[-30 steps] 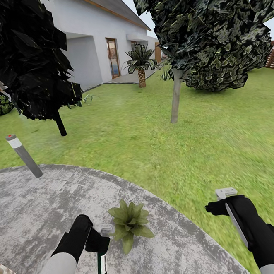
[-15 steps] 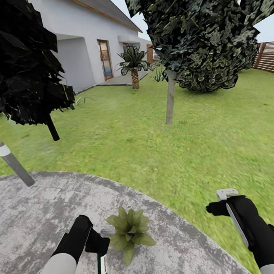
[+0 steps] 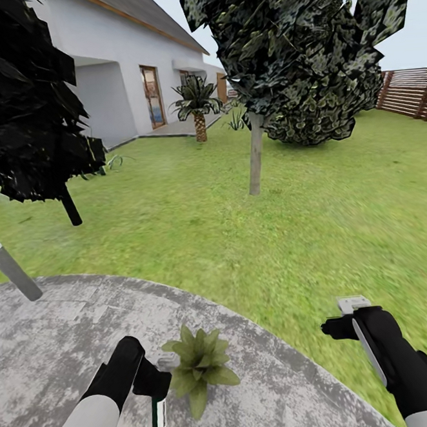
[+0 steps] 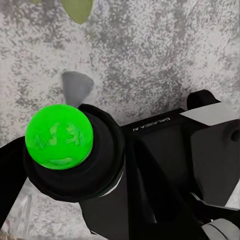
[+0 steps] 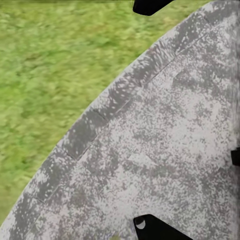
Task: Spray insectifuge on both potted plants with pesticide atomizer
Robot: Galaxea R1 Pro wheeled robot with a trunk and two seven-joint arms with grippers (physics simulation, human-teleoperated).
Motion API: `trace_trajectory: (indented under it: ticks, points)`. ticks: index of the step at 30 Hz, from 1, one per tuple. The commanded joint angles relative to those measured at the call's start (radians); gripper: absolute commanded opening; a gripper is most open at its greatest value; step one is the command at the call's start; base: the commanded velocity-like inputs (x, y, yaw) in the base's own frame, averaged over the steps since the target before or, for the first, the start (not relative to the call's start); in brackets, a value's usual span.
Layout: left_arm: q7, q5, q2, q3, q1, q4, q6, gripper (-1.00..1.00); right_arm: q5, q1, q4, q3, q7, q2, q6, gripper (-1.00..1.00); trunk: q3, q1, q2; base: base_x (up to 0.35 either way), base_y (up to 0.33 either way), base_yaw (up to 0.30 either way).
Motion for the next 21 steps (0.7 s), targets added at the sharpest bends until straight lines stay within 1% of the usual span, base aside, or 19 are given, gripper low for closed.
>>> trace_trajectory:
  ticks: [1,6,13,21]
  points:
    - [-0.009,-0.01,-0.001,0.006,-0.001,-0.001,0.004,-1.0,0.011,-0.001,0.008,0.0,0.011,0.0,0.004,1.0,0.0,0.0,-0.001,0.0,0.0,-0.137]
    - [-0.009,-0.01,-0.001,0.005,0.001,-0.001,0.004,-1.0,0.01,-0.001,0.049,0.0,0.012,0.0,0.004,1.0,0.001,0.0,-0.001,0.034,0.0,-0.042]
    - [-0.009,-0.01,-0.001,0.005,0.004,-0.001,0.004,-1.0,0.009,-0.001,0.065,0.0,0.016,0.0,0.004,1.0,-0.004,0.0,-0.001,0.237,0.0,-0.002]
    - [-0.009,-0.01,-0.002,0.006,0.004,-0.001,0.004,-1.0,0.01,-0.001,0.066,0.0,0.016,0.0,0.003,1.0,-0.013,0.0,-0.001,0.028,0.0,0.0]
